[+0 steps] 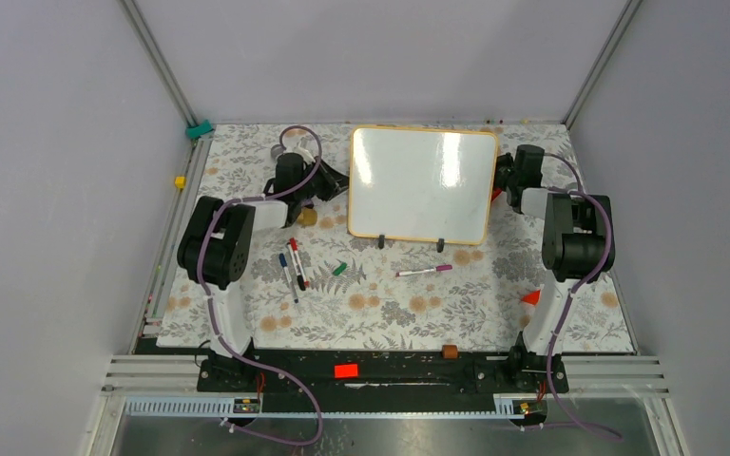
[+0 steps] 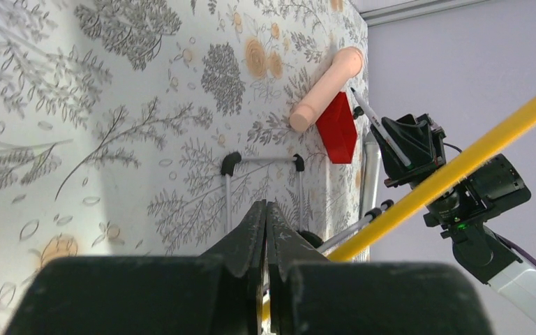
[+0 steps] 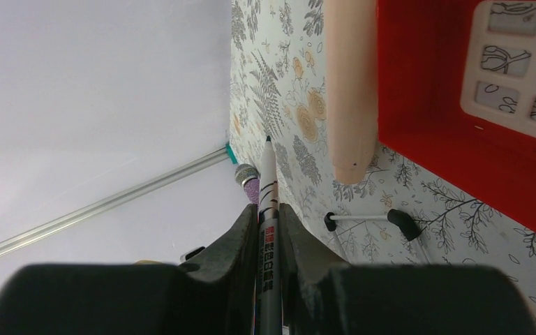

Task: Write a sentence on the whiteboard
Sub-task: Move the whiteboard to the center of the board.

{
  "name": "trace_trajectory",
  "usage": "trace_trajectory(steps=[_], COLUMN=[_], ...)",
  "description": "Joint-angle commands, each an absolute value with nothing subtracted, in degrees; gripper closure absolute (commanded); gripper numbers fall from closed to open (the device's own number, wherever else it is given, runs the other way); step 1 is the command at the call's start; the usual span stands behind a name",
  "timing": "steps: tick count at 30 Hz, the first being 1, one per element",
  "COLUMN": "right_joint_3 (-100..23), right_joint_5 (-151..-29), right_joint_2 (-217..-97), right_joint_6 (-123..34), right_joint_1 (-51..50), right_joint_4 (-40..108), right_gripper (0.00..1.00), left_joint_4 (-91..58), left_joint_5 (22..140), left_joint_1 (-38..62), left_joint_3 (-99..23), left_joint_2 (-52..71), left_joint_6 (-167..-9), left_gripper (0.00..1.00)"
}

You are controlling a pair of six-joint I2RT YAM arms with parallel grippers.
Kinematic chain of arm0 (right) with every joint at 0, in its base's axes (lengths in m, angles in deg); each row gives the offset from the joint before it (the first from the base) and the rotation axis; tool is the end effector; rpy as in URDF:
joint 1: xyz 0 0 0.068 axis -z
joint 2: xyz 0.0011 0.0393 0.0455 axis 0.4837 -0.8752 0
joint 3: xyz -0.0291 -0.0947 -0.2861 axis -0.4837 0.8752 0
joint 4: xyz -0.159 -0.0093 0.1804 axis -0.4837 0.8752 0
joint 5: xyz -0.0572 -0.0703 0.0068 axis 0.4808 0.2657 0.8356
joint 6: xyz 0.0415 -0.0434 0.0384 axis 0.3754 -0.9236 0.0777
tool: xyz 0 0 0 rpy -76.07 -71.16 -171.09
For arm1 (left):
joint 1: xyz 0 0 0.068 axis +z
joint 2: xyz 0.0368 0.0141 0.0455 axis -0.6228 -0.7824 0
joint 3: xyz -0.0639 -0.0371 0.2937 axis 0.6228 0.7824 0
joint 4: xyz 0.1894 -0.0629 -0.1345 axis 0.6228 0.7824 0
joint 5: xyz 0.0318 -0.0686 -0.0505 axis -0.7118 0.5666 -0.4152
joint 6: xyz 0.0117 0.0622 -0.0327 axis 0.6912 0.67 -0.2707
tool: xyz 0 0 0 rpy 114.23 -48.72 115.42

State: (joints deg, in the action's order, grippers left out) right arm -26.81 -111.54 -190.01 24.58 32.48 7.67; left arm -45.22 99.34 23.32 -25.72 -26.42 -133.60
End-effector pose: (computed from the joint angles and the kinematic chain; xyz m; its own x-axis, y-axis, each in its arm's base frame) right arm 0.4445 0.0015 0.2005 -0.4843 0.8746 -0.0245 0.3005 0.1926 0.9341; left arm 0.4084 -0.1382 0.2066 -0.7232 -0.5779 -0.3782 0.0618 0.4913 -0.8688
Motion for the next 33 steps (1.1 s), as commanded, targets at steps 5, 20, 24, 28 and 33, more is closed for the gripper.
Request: trace_trajectory(steps=[5, 20, 24, 28, 33], right_joint_3=[-29.39, -26.80, -25.20, -23.49, -21.89], right_joint_5=[-113.99, -113.68, -113.37, -113.11, -112.88], right_joint_2=[-187.96, -184.21, -182.89, -182.21, -181.87], right_joint_6=[22.98, 20.04, 19.56, 19.67, 19.76], right_joint_1=[32.80, 32.75, 32.71, 32.71, 32.77], right_joint_4=[8.09, 10.55, 10.39, 9.51, 8.73], right_gripper=[1.00, 1.00, 1.00, 1.00, 1.00], left_joint_4=[-51.45, -64.41, -65.90, -66.62, -67.07], left_joint_5=[106.44, 110.71, 111.02, 110.97, 110.47], left_joint_1=[22.28, 22.16, 21.84, 20.90, 20.83], left_joint_3=[-28.91, -15.74, -13.90, -11.83, -8.80], left_joint_2=[-29.57, -23.64, -22.52, -21.08, -19.26], left_joint_6=[-136.82, -142.10, -142.88, -143.23, -143.72], left_gripper=[1.00, 1.00, 1.00, 1.00, 1.00])
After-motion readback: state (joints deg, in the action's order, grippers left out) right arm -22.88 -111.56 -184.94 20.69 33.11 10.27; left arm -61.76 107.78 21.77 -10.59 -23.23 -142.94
